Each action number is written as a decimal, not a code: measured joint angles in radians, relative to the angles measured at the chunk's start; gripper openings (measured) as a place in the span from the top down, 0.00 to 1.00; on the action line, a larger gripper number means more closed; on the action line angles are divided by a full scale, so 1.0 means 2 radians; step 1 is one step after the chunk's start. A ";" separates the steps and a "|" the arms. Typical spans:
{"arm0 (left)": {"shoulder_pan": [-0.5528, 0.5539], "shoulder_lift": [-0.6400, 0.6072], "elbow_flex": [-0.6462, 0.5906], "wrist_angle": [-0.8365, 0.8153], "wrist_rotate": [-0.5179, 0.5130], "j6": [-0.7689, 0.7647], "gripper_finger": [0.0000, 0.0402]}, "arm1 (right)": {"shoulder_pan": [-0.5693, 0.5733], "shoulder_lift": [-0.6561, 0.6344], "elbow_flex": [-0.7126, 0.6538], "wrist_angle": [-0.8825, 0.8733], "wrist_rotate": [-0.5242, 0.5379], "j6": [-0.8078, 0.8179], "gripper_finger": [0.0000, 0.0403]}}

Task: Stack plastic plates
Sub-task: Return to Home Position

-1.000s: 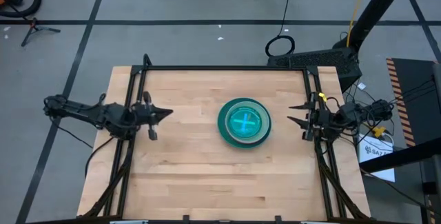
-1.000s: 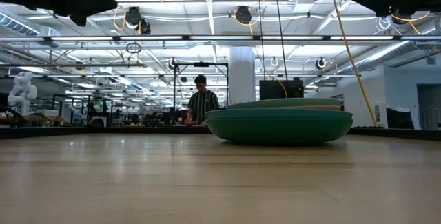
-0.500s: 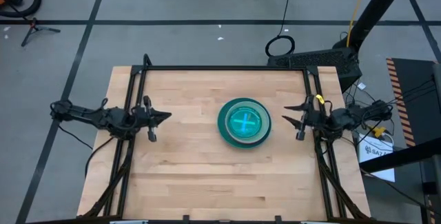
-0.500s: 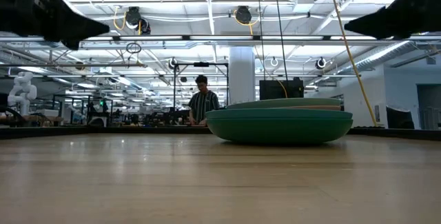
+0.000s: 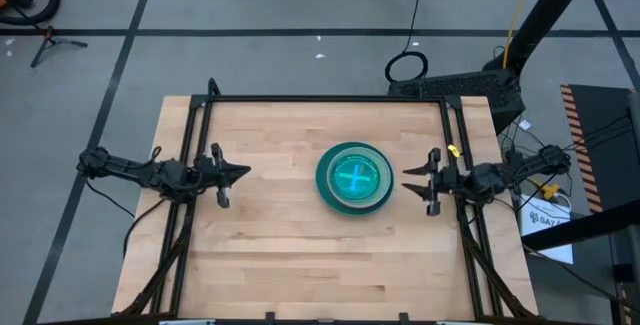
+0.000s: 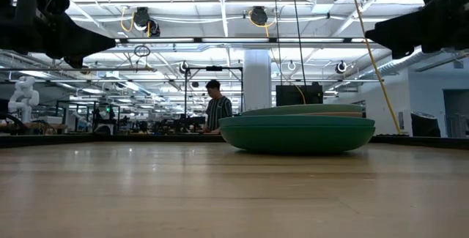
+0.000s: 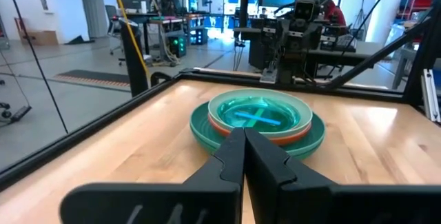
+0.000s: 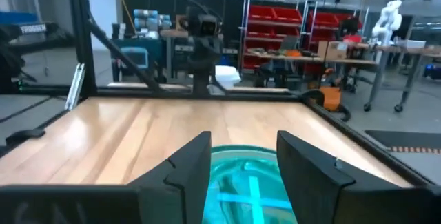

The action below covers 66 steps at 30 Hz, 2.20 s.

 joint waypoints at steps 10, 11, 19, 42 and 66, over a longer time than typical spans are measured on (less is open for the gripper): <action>0.000 0.000 0.000 -0.001 0.000 -0.037 0.98 | 0.000 0.000 -0.001 -0.004 0.003 0.003 0.62; 0.000 0.001 0.000 -0.002 0.000 -0.037 0.98 | 0.000 0.000 -0.001 -0.004 0.004 -0.005 0.63; 0.000 0.001 0.000 -0.002 0.000 -0.027 0.98 | 0.000 0.000 -0.002 0.002 0.002 -0.021 0.63; 0.000 0.001 0.001 -0.003 0.000 -0.026 0.98 | 0.000 0.000 -0.002 0.003 0.002 -0.021 0.63; 0.000 0.001 0.001 -0.003 0.000 -0.026 0.98 | 0.000 0.000 -0.002 0.004 0.001 -0.021 0.63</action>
